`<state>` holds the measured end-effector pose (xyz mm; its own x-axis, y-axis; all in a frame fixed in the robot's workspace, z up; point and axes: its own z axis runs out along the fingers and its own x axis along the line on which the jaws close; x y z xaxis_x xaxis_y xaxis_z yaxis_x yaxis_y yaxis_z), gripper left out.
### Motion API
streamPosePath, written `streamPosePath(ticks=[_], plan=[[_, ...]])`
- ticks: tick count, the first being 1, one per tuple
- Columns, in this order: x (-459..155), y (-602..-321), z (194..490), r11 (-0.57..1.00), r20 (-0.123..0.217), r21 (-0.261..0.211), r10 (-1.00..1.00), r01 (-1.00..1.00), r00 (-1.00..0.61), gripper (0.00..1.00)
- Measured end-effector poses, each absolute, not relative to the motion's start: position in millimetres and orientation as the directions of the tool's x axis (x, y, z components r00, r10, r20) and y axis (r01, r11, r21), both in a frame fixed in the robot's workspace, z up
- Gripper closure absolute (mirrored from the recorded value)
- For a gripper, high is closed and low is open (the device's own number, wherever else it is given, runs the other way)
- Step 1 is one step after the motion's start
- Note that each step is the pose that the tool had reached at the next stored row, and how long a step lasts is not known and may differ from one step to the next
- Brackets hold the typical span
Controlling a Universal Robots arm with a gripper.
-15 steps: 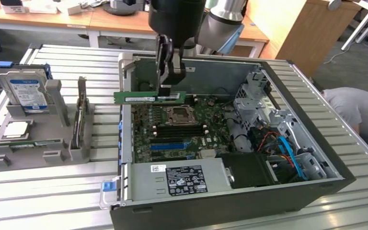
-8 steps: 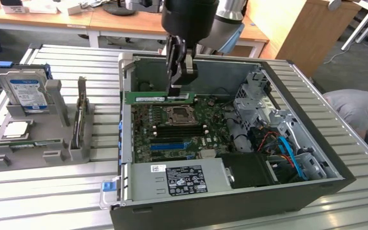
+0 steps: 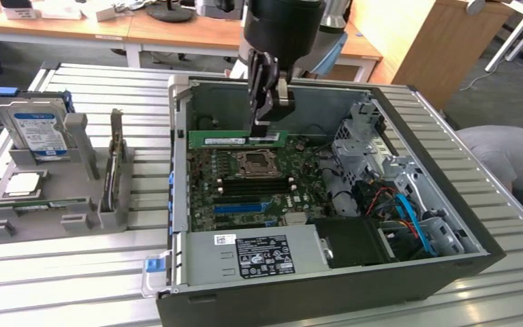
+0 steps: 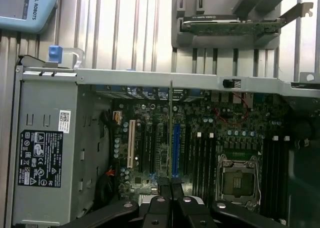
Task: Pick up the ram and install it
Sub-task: 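Pick up the ram and move it above insertion slot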
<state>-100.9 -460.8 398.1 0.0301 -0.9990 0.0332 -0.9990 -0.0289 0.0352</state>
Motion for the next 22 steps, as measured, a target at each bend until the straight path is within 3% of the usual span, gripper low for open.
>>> streamPosePath(ticks=[22], plan=[[-76,-461,397,0.009,0.033,0.035,-0.999,-0.999,-0.008,0.88]])
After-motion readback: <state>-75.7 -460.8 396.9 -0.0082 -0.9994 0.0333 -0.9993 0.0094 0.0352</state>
